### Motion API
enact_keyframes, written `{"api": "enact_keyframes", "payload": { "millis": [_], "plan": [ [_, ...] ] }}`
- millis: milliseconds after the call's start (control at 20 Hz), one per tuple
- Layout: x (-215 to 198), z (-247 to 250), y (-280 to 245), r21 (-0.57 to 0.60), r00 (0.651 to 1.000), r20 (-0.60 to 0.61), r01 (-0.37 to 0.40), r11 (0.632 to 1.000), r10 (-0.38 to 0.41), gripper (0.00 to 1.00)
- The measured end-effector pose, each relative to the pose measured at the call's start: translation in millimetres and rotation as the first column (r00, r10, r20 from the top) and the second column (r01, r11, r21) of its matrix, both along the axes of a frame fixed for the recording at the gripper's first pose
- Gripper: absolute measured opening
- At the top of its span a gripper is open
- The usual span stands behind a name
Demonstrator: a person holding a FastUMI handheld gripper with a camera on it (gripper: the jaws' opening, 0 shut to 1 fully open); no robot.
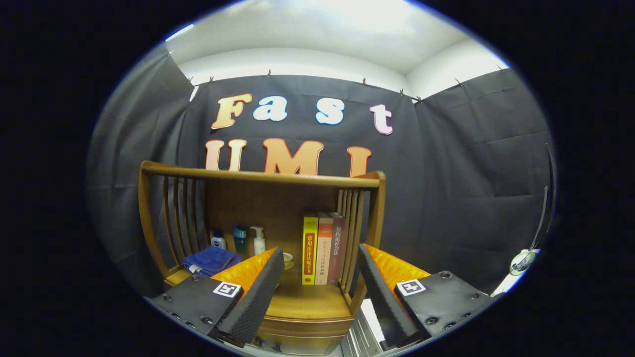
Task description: Pull open the drawer, take out the items inside it, and place them on the countertop above the cabinet.
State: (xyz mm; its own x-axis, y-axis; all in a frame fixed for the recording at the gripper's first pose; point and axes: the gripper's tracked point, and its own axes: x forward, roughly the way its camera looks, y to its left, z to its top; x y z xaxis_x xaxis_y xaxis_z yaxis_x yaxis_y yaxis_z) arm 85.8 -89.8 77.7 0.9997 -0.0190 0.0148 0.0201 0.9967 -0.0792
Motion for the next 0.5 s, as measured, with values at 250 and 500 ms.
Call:
{"api": "enact_keyframes", "payload": {
  "millis": [250, 500],
  "plan": [
    [-3, -11, -4, 0.014, 1.0, -0.03, 0.002, 1.0, -0.001, 0.98],
    [-1, -13, -5, 0.025, 0.999, -0.038, 0.004, 1.0, -0.003, 0.98]
  ]
}}
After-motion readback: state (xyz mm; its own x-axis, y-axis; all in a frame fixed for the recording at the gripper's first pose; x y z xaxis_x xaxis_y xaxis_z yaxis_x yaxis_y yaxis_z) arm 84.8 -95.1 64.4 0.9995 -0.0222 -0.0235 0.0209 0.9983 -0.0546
